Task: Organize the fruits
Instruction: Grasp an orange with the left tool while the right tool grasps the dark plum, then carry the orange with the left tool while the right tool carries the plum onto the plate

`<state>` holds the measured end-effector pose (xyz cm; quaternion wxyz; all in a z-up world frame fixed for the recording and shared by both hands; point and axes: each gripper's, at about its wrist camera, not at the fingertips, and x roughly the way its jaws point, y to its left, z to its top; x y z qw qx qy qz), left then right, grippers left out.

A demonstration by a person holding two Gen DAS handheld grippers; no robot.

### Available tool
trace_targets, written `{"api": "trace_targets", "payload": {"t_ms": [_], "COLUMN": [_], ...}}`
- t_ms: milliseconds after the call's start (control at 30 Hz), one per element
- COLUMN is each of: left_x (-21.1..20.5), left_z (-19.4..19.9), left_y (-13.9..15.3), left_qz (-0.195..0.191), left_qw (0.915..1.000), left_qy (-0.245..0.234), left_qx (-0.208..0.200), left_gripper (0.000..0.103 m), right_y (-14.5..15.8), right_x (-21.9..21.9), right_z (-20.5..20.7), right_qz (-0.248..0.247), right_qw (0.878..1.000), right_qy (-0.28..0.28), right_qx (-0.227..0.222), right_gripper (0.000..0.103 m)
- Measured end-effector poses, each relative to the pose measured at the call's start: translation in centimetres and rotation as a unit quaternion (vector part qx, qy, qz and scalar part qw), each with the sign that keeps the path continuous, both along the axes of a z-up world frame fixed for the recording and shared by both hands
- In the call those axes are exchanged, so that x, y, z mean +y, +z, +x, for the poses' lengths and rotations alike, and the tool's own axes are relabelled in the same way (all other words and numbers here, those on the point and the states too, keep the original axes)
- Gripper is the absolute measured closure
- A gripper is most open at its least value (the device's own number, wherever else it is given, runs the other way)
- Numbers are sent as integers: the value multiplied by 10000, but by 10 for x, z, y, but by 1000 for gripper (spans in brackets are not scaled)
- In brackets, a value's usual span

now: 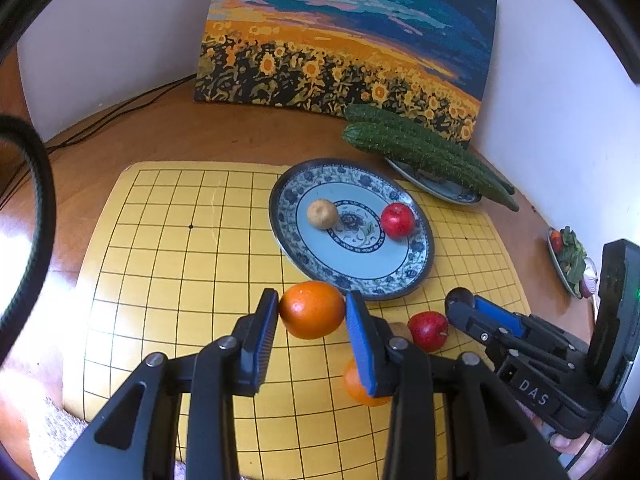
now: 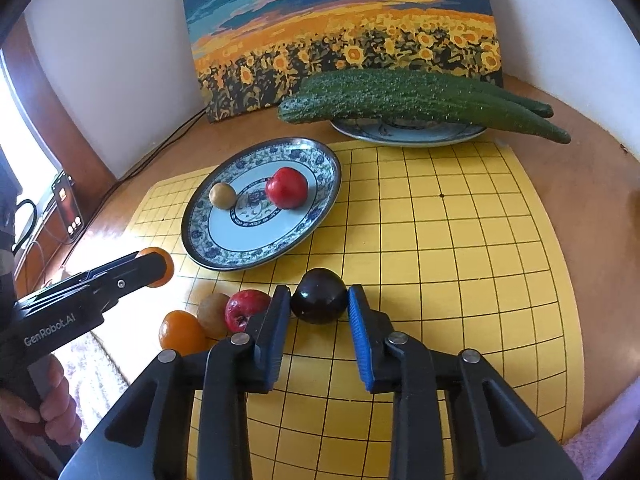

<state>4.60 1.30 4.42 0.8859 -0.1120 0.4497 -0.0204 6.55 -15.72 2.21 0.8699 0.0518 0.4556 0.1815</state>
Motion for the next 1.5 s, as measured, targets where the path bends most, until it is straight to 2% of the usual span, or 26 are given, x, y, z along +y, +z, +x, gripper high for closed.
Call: {"api": "trace_targets", "payload": {"t_ms": [633,1033,1500], "left_x": [-2,-2,-6], "left_z": [31,48,61], "left_y": [3,-7,-13], "left_qz": [178,166,263], "left_qw": [9996,9996,9992], "left_qy": [-183,-235,-303], "left_qx": [-105,-67,-70], "left_gripper": [67,67,67], "right_y": [19,14,3], "right_x": [15,43,47], "right_z": [13,30,44], "right_qz": [54,-33,-154], "right_qw": [9992,9972,9974], "right_qy": [290,685,666], "right_qx": [-262,-299,-224], "right_gripper": [73,73,72]}}
